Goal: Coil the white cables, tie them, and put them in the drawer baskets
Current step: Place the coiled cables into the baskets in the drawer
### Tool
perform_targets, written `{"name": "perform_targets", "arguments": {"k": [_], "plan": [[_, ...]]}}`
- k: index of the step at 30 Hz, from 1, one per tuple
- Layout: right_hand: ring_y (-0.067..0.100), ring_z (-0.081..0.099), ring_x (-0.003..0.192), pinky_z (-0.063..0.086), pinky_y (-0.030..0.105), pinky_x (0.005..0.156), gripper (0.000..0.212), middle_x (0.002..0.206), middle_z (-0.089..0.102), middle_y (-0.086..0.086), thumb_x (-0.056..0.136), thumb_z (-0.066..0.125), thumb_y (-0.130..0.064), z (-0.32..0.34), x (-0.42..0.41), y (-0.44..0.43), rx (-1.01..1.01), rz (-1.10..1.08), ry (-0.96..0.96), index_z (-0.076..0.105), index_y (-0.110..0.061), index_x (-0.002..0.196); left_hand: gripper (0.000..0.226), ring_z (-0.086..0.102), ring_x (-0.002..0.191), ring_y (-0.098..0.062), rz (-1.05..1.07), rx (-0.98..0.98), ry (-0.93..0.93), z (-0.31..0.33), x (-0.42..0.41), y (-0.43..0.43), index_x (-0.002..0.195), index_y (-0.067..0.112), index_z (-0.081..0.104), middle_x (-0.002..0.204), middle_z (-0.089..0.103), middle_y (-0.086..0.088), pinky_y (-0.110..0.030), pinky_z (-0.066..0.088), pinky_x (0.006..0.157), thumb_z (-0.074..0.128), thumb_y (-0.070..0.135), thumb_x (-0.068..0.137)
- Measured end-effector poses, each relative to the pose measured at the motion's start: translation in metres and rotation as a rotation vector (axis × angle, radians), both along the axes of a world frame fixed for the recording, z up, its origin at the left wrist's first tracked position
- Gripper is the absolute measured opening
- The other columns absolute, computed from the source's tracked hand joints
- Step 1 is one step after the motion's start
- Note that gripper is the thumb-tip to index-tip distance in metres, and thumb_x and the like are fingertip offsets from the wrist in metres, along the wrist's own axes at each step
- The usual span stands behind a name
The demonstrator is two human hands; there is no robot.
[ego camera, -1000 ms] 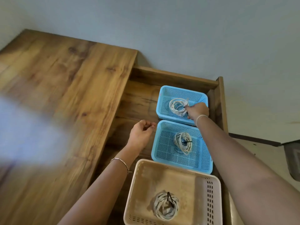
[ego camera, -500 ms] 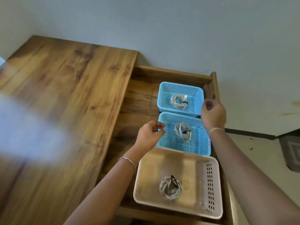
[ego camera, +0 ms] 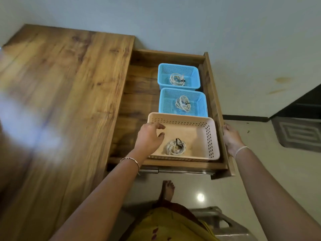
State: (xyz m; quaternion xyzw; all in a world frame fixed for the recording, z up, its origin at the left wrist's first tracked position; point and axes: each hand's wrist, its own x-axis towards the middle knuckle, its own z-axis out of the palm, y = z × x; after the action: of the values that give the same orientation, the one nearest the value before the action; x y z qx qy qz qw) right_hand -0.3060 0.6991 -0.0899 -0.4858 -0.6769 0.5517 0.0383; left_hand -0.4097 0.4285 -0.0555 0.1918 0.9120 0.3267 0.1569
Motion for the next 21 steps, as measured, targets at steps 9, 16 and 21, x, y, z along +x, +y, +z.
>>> {"name": "perform_targets", "arguments": {"k": [9,16,21], "plan": [[0.029,0.066,0.098,0.053,0.044,0.089,0.028,0.107,0.07,0.009,0.096,0.047,-0.031,-0.012,-0.004,-0.012,0.022,-0.012,-0.048,0.064,-0.026,0.117,0.041,0.036,0.132,-0.017,0.039,-0.123,0.176,0.0,0.039,-0.043,0.132,0.025,0.055,0.138,0.05,0.003,-0.038,0.024,0.117,0.061,0.026,0.092],[0.026,0.063,0.104,0.047,0.042,0.099,0.029,0.109,0.069,0.006,0.098,0.046,-0.023,0.016,-0.024,-0.059,0.008,0.108,-0.038,0.065,-0.015,0.118,0.049,0.026,0.141,-0.018,0.149,-0.163,0.258,0.008,0.034,-0.061,0.138,0.026,0.047,0.145,0.041,0.003,-0.046,0.001,0.12,0.06,0.032,0.091],[0.023,0.063,0.102,0.046,0.039,0.101,0.029,0.107,0.069,0.006,0.098,0.047,-0.021,0.027,-0.046,-0.099,0.008,0.269,-0.039,0.065,-0.01,0.119,0.055,0.022,0.143,-0.022,0.228,-0.161,0.273,0.019,0.031,-0.081,0.141,0.025,0.041,0.15,0.034,-0.001,-0.049,0.005,0.12,0.06,0.035,0.09]]}}
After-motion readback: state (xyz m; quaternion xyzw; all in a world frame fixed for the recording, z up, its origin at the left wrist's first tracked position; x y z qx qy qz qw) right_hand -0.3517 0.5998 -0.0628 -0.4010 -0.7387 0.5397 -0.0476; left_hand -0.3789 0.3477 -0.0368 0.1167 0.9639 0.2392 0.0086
